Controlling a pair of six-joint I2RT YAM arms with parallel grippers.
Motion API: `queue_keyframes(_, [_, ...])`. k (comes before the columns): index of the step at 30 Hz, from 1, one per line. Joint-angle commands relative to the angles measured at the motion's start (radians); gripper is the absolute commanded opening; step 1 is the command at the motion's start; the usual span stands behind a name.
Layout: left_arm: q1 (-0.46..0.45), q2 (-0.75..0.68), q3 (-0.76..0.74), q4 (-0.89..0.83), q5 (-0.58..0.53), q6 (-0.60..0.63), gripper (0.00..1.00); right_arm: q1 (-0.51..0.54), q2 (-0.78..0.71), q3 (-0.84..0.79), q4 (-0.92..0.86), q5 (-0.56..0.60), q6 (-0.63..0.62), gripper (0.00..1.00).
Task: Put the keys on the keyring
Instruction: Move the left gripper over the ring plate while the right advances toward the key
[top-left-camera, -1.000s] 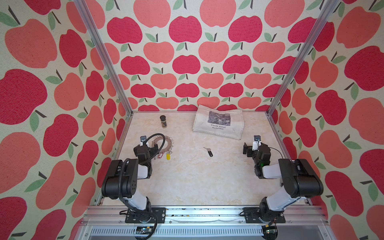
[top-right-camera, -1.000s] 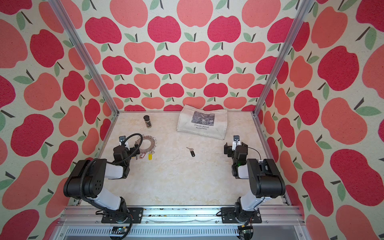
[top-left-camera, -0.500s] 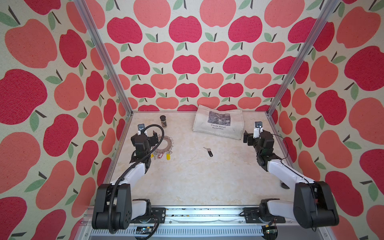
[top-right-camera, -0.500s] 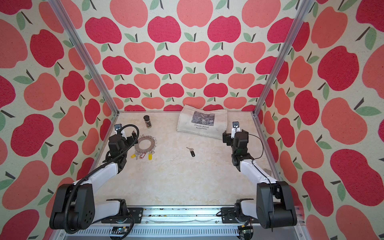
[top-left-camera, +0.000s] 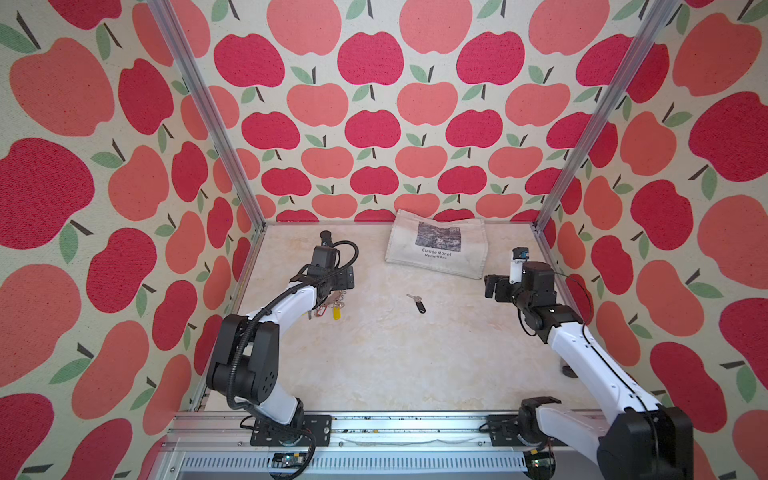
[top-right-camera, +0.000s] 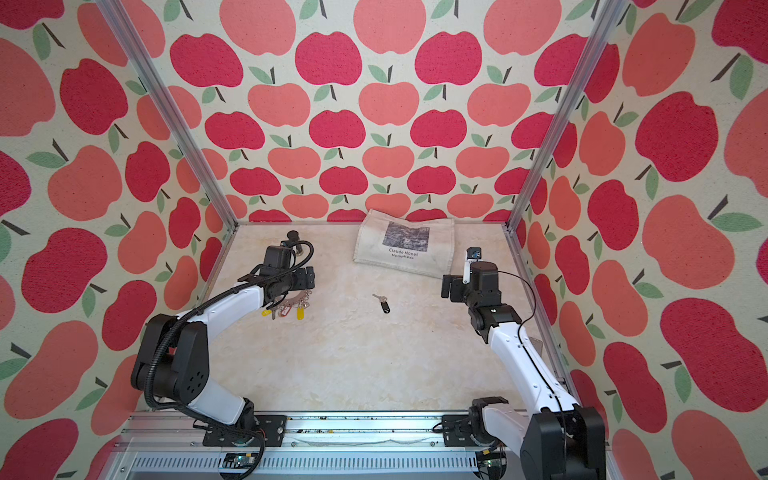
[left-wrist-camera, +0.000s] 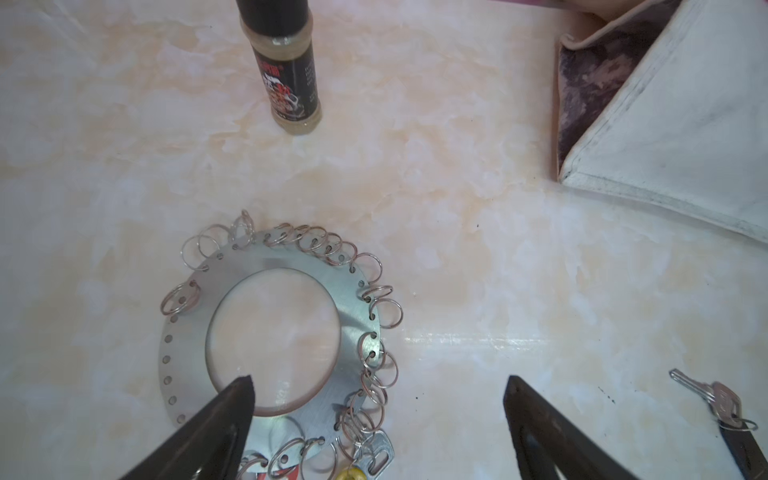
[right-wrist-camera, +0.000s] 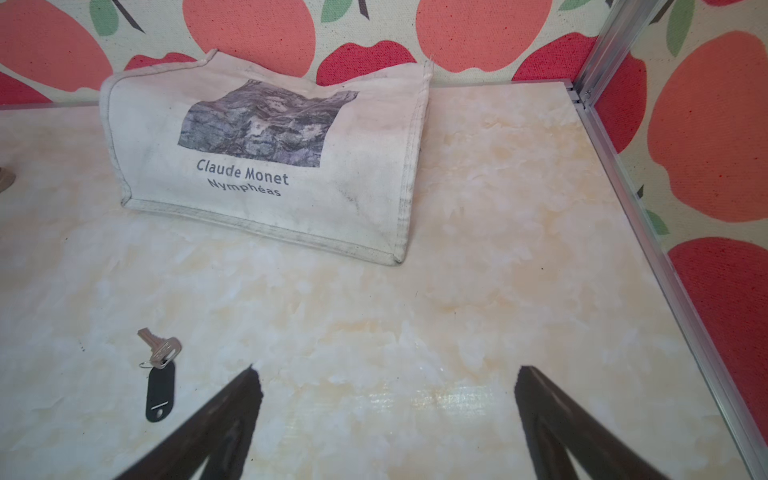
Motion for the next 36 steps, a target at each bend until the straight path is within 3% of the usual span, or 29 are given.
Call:
queue_keyframes(1, [0.014,0.054,0.066,-0.096,0.059,-0.034,0.96,0.007,-0.021,0.042,-0.083,-0.076,0.045,0.99])
queue_keyframes(7, [0.056,0.174,0.127,-0.107,0.182,-0.079,0.94,0.017,-0.041,0.054,-0.099,-0.099,0.062,0.99])
queue_keyframes(17, [0.033,0.301,0.196,-0.220,0.181,-0.130,0.91,0.024,-0.063,0.074,-0.123,-0.101,0.060,0.99])
queue_keyframes(36, [-0.274,0.292,0.128,-0.260,0.307,-0.467,0.87,0.078,-0.094,0.027,-0.145,-0.110,0.092,0.99])
